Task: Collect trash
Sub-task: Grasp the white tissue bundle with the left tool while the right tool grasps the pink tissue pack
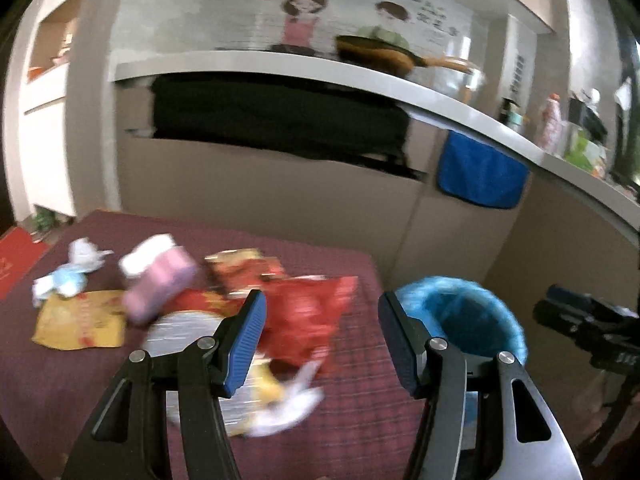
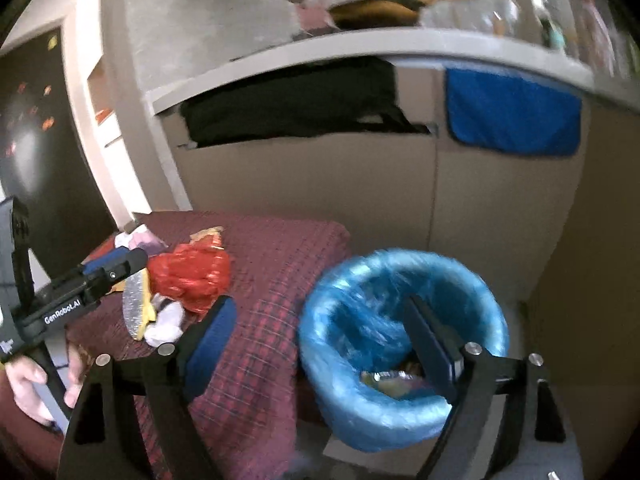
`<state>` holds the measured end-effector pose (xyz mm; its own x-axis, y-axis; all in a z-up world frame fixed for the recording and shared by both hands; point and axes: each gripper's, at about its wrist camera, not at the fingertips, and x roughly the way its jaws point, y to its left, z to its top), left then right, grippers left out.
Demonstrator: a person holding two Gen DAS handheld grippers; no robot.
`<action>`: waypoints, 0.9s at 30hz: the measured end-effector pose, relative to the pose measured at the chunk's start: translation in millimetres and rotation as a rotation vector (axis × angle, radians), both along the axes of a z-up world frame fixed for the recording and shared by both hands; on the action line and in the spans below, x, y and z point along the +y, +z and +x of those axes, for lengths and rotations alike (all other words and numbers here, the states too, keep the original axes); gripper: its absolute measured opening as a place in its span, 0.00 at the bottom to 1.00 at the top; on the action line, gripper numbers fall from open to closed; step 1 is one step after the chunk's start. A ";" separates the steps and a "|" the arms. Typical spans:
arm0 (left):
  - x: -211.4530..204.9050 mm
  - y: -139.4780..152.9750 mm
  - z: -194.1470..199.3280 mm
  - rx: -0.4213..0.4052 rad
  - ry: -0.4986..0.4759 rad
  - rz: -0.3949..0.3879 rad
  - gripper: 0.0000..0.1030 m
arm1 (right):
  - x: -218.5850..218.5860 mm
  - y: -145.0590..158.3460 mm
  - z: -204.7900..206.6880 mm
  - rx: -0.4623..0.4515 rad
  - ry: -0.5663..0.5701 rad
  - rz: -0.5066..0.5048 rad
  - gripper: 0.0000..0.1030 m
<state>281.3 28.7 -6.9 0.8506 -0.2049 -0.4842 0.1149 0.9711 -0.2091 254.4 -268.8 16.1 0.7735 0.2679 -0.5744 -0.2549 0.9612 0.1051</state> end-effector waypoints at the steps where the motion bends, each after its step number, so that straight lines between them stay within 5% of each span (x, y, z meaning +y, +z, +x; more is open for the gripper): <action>1: 11.4 -1.9 -1.5 0.001 0.018 0.003 0.57 | 9.0 2.1 -3.0 -0.022 0.016 -0.001 0.75; 6: 85.3 -16.0 -7.9 0.026 0.146 0.020 0.57 | 62.4 13.0 -6.8 -0.114 0.084 -0.007 0.74; 8: 110.6 -22.3 -7.7 0.039 0.179 0.022 0.57 | 86.6 11.4 0.6 -0.096 0.136 -0.034 0.73; 12: 156.8 -33.8 -5.0 0.058 0.225 0.023 0.57 | 130.3 0.3 11.8 -0.057 0.195 -0.099 0.54; 16: 198.5 -42.7 5.8 0.080 0.236 0.018 0.57 | 165.8 -15.9 27.3 -0.001 0.212 -0.147 0.54; 27: 265.3 -78.6 111.5 0.240 0.187 0.064 0.57 | 197.2 -31.1 34.1 0.039 0.238 -0.200 0.54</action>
